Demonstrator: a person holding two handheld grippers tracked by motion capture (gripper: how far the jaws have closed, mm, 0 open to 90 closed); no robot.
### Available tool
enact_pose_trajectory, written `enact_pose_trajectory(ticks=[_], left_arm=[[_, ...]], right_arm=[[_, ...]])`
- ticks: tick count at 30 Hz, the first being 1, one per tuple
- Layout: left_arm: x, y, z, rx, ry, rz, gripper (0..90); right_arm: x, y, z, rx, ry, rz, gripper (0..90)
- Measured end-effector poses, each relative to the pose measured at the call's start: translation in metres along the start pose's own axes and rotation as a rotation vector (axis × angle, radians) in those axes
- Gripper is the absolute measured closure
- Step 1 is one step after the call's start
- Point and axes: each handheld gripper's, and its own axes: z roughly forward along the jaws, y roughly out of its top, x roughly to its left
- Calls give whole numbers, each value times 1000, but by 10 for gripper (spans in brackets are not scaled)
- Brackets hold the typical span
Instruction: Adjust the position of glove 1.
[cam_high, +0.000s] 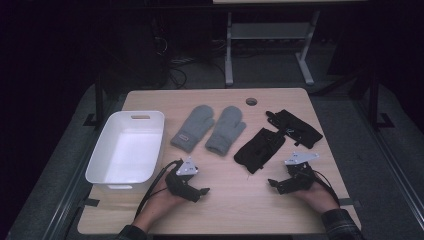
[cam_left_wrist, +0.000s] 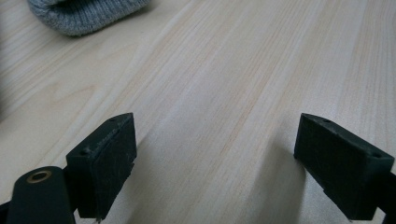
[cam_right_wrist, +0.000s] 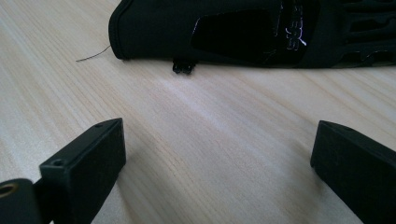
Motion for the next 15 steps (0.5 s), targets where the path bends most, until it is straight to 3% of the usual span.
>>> enact_pose_trajectory(ticks=[6, 15], left_arm=[[1, 3, -2, 22, 25, -15, 177], [5, 11, -8, 46, 57, -48, 543]], right_arm=[[0, 0, 0, 0, 0, 0, 31], [0, 0, 0, 1, 1, -2, 31]])
